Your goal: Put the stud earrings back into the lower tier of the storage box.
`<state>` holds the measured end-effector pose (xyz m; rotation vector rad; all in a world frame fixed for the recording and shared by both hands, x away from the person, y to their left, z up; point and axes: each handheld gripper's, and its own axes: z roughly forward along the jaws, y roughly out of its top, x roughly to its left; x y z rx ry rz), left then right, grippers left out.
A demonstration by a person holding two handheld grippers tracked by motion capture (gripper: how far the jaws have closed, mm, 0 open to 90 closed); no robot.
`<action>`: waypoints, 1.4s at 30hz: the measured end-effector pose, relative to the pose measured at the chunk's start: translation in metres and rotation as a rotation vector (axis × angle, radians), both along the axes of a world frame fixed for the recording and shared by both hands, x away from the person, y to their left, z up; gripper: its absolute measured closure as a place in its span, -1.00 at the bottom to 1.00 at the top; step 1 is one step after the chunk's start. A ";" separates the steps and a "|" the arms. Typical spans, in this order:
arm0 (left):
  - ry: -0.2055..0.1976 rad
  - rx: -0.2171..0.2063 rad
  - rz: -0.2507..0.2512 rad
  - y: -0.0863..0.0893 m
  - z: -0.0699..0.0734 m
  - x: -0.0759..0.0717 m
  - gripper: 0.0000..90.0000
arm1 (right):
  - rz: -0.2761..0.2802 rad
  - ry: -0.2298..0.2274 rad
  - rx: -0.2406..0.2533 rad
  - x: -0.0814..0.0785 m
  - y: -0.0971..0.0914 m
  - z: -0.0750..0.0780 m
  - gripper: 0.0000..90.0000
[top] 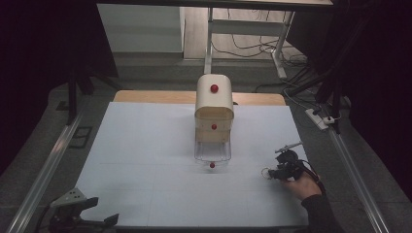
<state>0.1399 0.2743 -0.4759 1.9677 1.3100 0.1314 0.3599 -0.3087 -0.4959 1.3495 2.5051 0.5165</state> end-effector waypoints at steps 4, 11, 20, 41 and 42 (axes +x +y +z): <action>0.000 0.001 -0.001 0.000 0.000 0.000 -0.97 | 0.037 0.036 -0.014 -0.002 0.005 0.002 0.92; 0.001 -0.005 0.001 0.000 0.000 0.000 -0.97 | 0.026 0.051 0.004 0.000 0.004 0.002 0.93; 0.004 -0.004 0.001 0.000 0.000 0.001 -0.97 | 0.014 0.053 0.059 0.002 -0.001 0.004 0.93; 0.003 -0.001 0.000 0.000 0.000 0.000 -0.97 | 0.064 -0.082 0.181 -0.006 0.009 0.032 0.93; 0.004 -0.001 0.000 0.000 0.000 0.000 -0.97 | 0.071 -0.093 0.191 -0.007 0.011 0.034 0.93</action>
